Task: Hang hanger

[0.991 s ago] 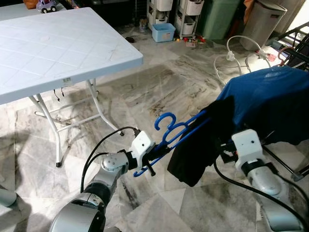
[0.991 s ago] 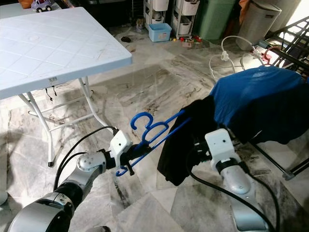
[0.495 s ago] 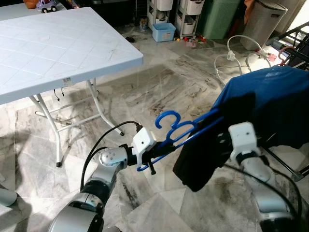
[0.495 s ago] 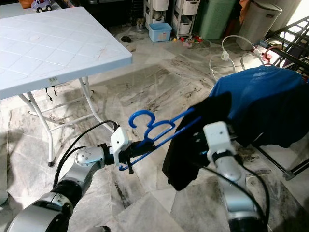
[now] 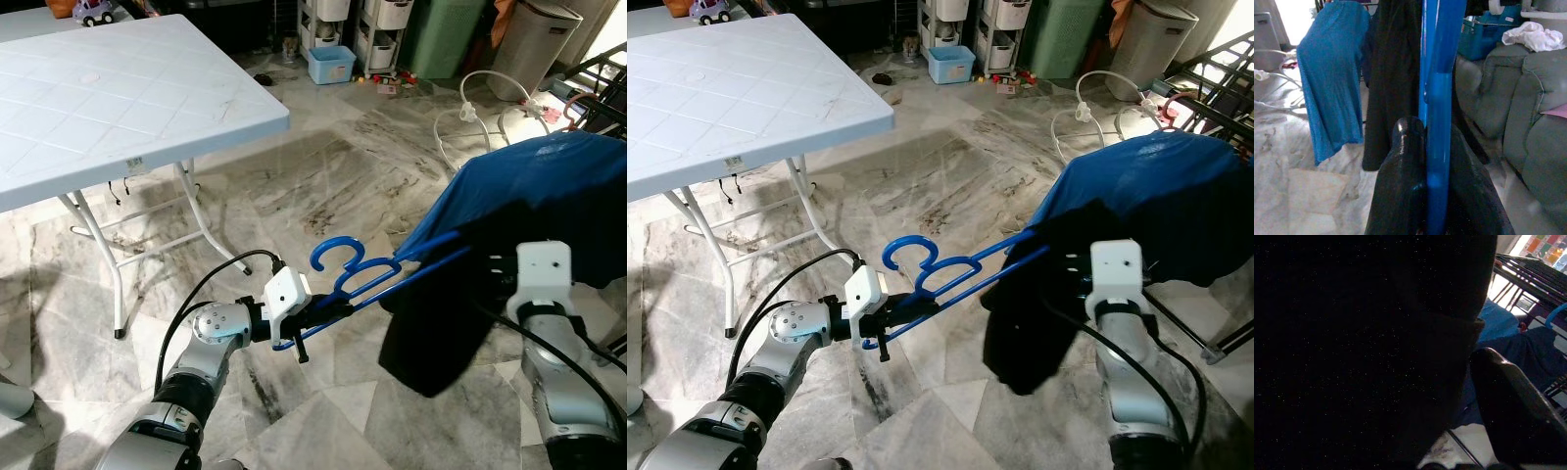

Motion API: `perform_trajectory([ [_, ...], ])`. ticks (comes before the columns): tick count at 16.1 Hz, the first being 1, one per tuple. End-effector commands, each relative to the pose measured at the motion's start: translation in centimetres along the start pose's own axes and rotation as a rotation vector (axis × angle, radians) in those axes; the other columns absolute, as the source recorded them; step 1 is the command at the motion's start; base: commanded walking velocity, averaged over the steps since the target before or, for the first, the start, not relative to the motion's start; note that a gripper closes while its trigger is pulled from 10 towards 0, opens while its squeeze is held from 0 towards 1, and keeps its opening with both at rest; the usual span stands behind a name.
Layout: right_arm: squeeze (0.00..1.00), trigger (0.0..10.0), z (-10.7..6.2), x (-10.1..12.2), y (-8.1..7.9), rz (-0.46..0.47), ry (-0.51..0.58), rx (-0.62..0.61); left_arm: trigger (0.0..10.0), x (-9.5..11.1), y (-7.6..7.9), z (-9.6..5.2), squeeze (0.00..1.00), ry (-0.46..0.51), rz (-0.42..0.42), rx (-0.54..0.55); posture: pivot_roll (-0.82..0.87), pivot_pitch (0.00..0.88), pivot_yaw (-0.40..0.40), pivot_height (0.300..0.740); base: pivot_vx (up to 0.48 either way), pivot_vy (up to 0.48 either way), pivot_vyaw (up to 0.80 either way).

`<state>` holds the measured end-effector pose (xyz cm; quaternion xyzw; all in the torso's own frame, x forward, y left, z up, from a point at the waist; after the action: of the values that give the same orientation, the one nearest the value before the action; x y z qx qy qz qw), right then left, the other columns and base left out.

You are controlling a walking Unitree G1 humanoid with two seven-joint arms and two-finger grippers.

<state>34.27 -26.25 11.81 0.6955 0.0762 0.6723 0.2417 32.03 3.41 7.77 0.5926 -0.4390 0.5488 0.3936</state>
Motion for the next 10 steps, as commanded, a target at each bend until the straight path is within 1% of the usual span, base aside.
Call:
perform_trajectory([
  [1, 0.0, 0.0, -0.3, -0.8, 1.2, 0.009, -0.023, -0.05, 0.0, 1.0, 0.0, 0.2, 0.0, 0.035, 0.025, -0.006, 0.05, 0.091, -0.058, 0.74, 0.0, 0.0, 0.0],
  [5, 0.0, 0.0, -0.6, -0.6, 1.1, 0.027, -0.01, -0.055, 0.0, 0.9, 0.1, 0.5, 0.0, 0.027, 0.024, -0.009, 0.04, 0.094, -0.054, 0.74, 0.0, 0.0, 0.0],
  [10, 0.0, 0.0, -0.8, 0.5, 1.1, 0.074, 0.053, -0.061, 0.0, 0.5, 0.2, 0.5, 0.0, 0.014, 0.022, -0.004, 0.04, 0.096, -0.058, 0.74, 0.0, 0.0, 0.0],
])
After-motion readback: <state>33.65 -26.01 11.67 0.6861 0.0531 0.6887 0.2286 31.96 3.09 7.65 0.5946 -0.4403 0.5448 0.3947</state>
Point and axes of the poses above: a point about 5 cm out from each wrist's last joint towards the gripper, its own z axis pointing out of the wrist towards the gripper, its own x axis along the axis of the wrist's last joint, y = z × x, the point moved 5 cm from there along z, pointing out of the wrist towards the gripper, and after that the axes turned 8 degrees about -z, right-handed, at the moved point
